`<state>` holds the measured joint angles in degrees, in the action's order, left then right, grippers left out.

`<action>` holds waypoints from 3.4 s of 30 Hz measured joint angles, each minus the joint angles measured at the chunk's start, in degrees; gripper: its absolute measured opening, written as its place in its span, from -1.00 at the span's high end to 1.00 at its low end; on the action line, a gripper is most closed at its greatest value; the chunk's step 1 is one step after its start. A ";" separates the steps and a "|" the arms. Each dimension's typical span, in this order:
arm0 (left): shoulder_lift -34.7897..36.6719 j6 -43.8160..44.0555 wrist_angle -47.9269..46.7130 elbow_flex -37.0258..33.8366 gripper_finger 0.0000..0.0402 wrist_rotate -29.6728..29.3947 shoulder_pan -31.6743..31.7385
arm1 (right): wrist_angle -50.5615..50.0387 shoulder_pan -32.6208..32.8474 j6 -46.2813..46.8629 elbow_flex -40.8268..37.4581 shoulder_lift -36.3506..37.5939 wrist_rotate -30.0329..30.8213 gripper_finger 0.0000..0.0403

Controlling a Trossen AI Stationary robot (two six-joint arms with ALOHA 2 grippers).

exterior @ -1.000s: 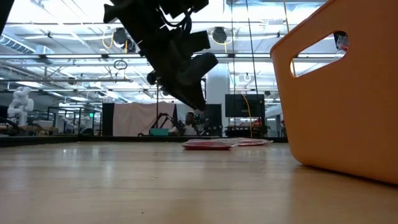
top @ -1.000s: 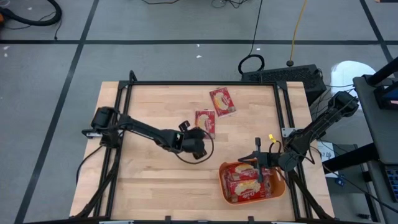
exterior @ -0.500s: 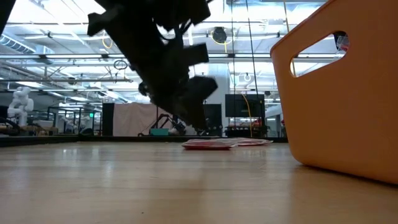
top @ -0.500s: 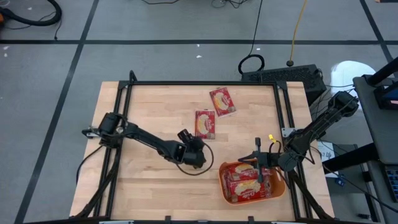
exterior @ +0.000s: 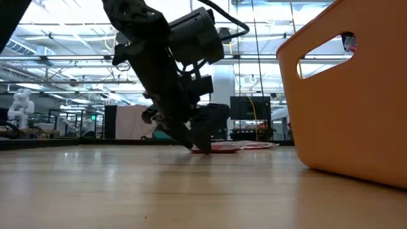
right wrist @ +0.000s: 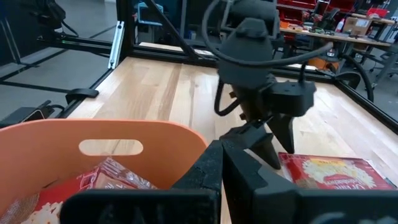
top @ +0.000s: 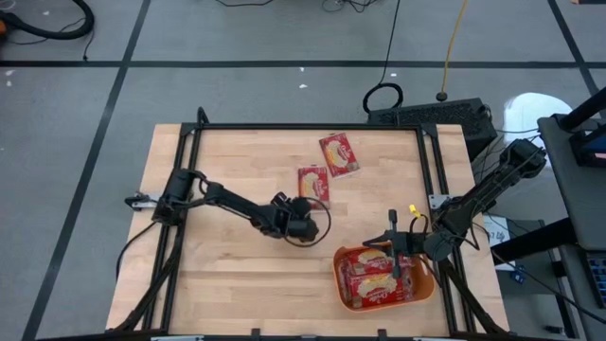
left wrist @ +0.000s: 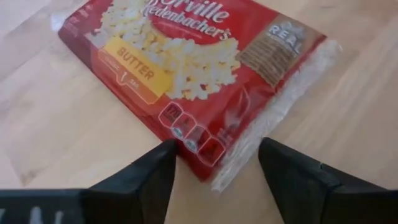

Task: Sort popcorn bags into baskets
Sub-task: Put the red popcorn bag into the orange bin

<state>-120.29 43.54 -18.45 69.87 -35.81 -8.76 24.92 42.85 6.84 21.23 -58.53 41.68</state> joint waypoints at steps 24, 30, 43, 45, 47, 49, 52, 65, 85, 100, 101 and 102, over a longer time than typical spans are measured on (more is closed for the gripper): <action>1.04 -3.84 11.72 -0.57 0.98 -3.86 -0.70 | -1.08 1.14 6.20 0.00 -0.01 -1.35 1.00; 3.90 -3.84 13.66 -0.44 0.99 -7.81 -2.09 | -1.69 1.11 5.79 0.00 -0.01 -0.46 1.00; 8.80 -10.31 21.85 -0.26 1.00 -14.21 -5.01 | -3.57 0.89 1.40 -0.02 -0.01 10.13 0.84; 9.28 -11.01 22.50 -0.22 1.00 -14.93 -5.25 | -3.60 0.29 -0.99 -0.02 -0.01 10.96 0.74; 9.51 -12.51 23.34 -0.39 1.00 -15.61 -5.64 | -3.58 -0.93 -1.78 -0.02 -0.01 10.96 0.64; 9.81 -14.03 26.05 -0.37 1.00 -15.74 -5.78 | -3.47 -2.20 -1.49 -0.02 -0.01 10.99 0.54; 9.88 -17.79 31.09 -0.33 1.00 -15.85 -6.36 | -3.74 -3.83 -1.82 -0.02 -0.01 10.73 0.41; 9.84 -32.47 51.41 -0.28 1.00 -13.61 -7.46 | -6.66 -6.11 3.80 -0.02 -2.38 4.68 0.05; 9.84 -34.85 63.21 -0.28 1.00 -6.08 -8.40 | 16.87 -7.99 -8.17 -0.02 -10.83 12.04 0.36; 9.90 -39.39 58.90 -0.17 0.66 -0.36 -12.64 | 14.58 -6.56 -14.38 -0.08 -9.37 4.09 0.78; 9.89 -39.75 58.54 -0.17 0.55 -0.25 -13.29 | 13.79 -6.13 -15.79 -0.08 -8.83 3.09 0.77; 9.88 -40.45 58.39 -0.17 0.44 -0.31 -13.96 | 13.33 -5.80 -16.86 -0.08 -8.30 2.97 0.76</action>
<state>-110.41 3.09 39.94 69.69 -36.12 -22.72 38.25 37.05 -10.02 21.15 -66.84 44.65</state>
